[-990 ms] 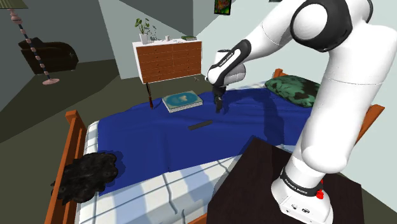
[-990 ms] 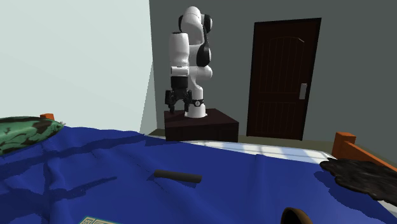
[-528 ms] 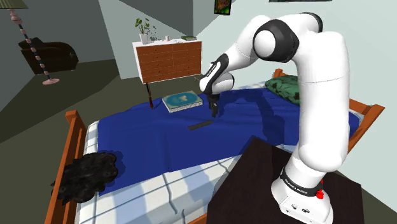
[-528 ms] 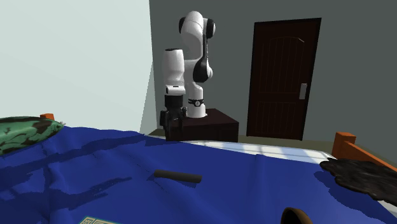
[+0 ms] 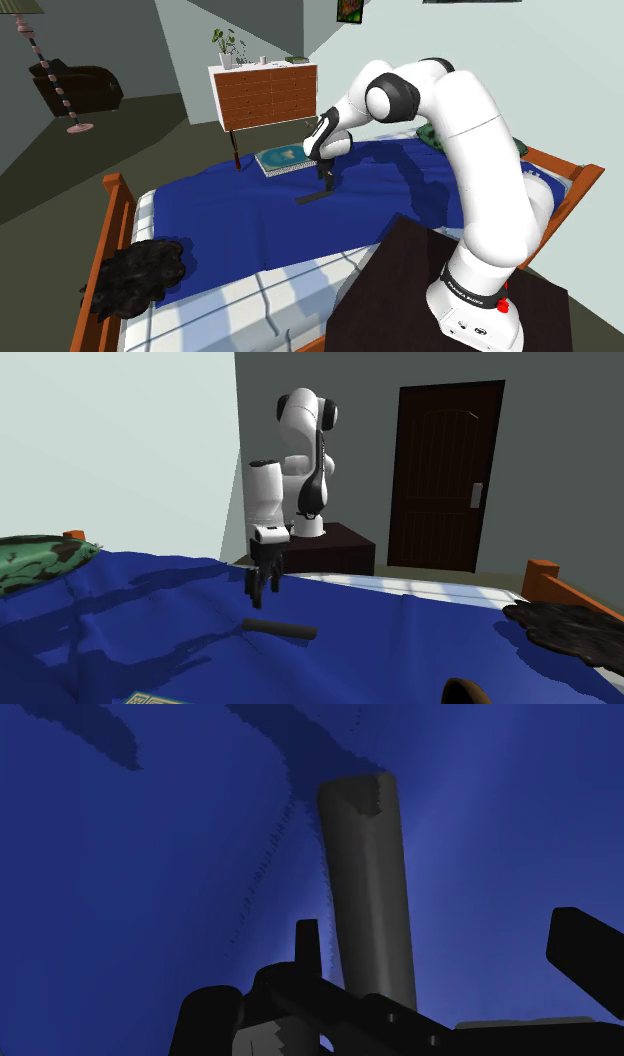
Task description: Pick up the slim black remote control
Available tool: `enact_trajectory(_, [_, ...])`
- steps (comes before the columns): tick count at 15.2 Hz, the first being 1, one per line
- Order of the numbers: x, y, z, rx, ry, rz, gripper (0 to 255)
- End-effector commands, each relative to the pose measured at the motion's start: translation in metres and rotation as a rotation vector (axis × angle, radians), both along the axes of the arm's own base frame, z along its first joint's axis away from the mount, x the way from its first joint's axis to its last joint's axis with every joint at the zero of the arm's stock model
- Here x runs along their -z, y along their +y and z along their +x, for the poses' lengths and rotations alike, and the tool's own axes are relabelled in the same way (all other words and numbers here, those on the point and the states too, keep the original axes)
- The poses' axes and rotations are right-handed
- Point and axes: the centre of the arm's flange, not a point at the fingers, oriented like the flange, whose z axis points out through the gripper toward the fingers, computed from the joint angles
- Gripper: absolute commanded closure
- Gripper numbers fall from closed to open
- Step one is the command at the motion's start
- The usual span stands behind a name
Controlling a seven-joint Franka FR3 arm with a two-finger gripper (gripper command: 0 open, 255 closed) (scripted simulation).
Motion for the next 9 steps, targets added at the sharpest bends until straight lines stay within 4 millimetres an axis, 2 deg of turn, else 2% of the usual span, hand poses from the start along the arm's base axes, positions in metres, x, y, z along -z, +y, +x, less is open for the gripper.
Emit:
enact_trajectory(1, [0.022, -0.002, 0.016, -0.042, 0.004, -0.001, 0])
enact_trajectory(9, [0.063, -0.002, 0.017, -0.044, 0.004, -0.001, 0])
